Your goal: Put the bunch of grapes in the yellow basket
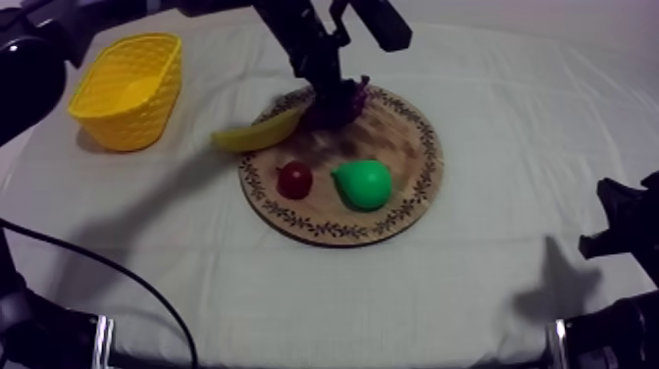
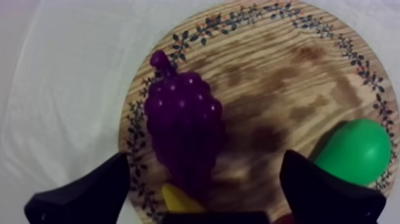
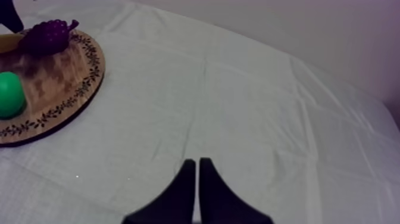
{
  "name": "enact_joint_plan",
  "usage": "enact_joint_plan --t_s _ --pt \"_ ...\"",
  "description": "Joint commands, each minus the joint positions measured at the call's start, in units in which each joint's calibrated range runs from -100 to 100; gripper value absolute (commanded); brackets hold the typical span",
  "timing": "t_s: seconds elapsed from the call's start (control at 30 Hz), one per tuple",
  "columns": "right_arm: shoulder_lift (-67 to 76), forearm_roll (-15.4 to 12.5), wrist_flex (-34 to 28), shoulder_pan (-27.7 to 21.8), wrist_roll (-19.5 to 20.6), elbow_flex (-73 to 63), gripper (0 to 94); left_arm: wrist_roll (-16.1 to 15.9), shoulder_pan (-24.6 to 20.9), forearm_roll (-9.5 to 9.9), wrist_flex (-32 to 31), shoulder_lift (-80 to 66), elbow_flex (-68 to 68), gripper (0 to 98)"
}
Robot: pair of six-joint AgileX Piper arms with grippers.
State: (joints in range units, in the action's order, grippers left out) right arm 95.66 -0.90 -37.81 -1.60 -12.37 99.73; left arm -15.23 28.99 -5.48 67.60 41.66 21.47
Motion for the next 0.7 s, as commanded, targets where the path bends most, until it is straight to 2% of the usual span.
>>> enact_joint_plan --t_s 0.0,0.33,0.67 --pt "0.01 0.0 -0.01 -0.01 0.03 0.04 0.2 -0.07 -0.05 -0.16 0.2 2.23 2.46 96.4" --pt "0.01 0.0 -0.01 -0.01 0.04 0.04 0.2 -0.57 -1.03 -1.08 0.57 8.81 9.53 96.4" --pt "0.01 0.0 -0.01 -0.01 0.0 0.04 0.2 -0.3 -1.77 -1.58 3.66 14.8 17.09 96.3"
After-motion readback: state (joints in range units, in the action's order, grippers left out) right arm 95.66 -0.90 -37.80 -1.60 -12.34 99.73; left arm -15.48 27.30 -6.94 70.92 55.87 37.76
